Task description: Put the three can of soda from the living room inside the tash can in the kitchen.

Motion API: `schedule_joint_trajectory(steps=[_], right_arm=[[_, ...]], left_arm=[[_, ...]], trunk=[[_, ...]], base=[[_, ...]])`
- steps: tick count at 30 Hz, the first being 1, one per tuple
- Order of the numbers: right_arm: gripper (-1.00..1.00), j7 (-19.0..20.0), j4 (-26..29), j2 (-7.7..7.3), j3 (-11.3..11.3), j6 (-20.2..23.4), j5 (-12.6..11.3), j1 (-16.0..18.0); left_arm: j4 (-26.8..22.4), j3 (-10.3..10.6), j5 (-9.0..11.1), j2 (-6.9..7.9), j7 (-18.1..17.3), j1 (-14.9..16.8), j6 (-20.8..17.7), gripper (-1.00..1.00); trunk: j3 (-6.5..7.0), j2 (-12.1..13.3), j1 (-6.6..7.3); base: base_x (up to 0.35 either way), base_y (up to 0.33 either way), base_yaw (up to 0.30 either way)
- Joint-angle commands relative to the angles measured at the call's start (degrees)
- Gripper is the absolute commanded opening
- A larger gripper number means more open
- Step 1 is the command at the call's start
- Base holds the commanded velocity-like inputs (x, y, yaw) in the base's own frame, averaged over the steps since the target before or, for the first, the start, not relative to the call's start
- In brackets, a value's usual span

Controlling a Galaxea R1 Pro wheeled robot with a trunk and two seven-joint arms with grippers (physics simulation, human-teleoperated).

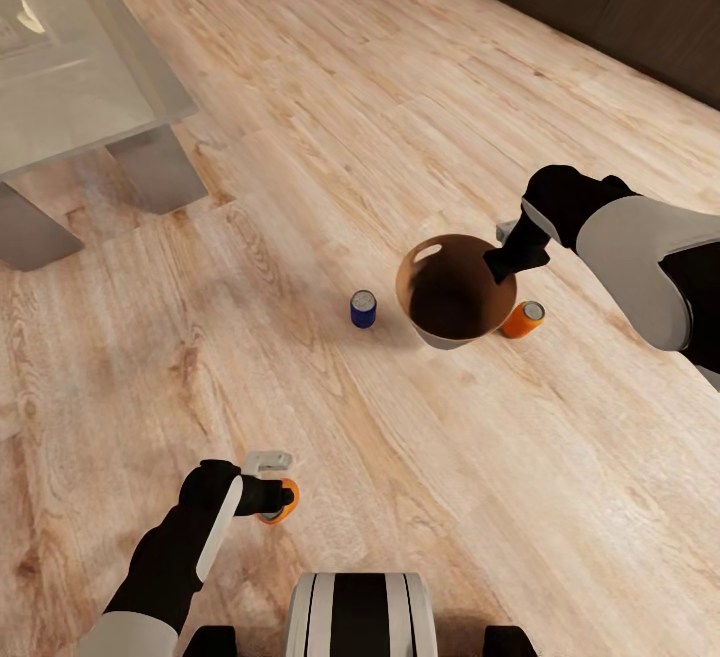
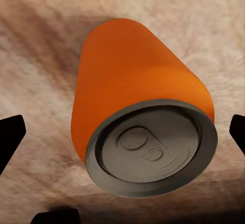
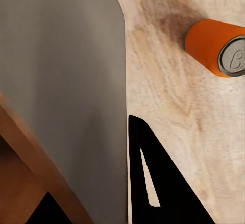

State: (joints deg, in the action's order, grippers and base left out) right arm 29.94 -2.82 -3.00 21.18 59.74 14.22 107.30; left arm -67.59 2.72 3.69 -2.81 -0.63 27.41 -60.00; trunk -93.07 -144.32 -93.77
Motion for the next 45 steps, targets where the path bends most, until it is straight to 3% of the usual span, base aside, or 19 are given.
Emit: schedule_joint_trajectory(steps=[1, 21, 27, 28, 34, 45], right_arm=[[-1.0, 0.29, 0.0, 0.01, -0.87, 0.26, -1.1, 0.02], [-1.0, 0.29, 0.0, 0.11, -0.86, 0.26, -1.08, 0.01], [-1.0, 0.29, 0.0, 0.15, 0.08, 0.26, -1.11, 0.01], [-1.0, 0.29, 0.0, 0.14, 0.12, 0.26, -1.09, 0.01], [-1.0, 0.29, 0.0, 0.03, 0.18, 0.26, -1.07, -0.02], [-1.0, 0.29, 0.0, 0.07, 0.24, 0.26, -1.1, -0.07]], left_arm=[[-0.01, 0.0, 0.0, 0.0, 0.01, -0.03, 0.0, 1.0], [-0.04, 0.0, 0.0, 0.0, 0.02, 0.0, 0.0, 1.0], [-0.01, 0.0, 0.0, 0.0, 0.02, -0.01, 0.0, 1.0], [-0.01, 0.0, 0.0, 0.0, 0.02, -0.02, 0.0, -1.0], [-0.21, 0.08, 0.0, 0.02, 0.02, -0.07, 0.0, -1.0], [0.08, 0.09, -0.08, 0.0, -0.03, 0.01, 0.0, -1.0]], trunk=[[0.0, 0.0, 0.01], [-0.66, -0.04, -0.07], [-0.66, -0.04, -0.07], [-0.66, -0.04, -0.07], [-0.66, -0.04, -0.07], [1.78, 0.1, 0.21]], base=[[0.0, 0.0, 0.0], [0.0, 0.0, 0.0], [0.0, 0.0, 0.0], [0.0, 0.0, 0.0], [0.0, 0.0, 0.0], [0.0, 0.0, 0.0]])
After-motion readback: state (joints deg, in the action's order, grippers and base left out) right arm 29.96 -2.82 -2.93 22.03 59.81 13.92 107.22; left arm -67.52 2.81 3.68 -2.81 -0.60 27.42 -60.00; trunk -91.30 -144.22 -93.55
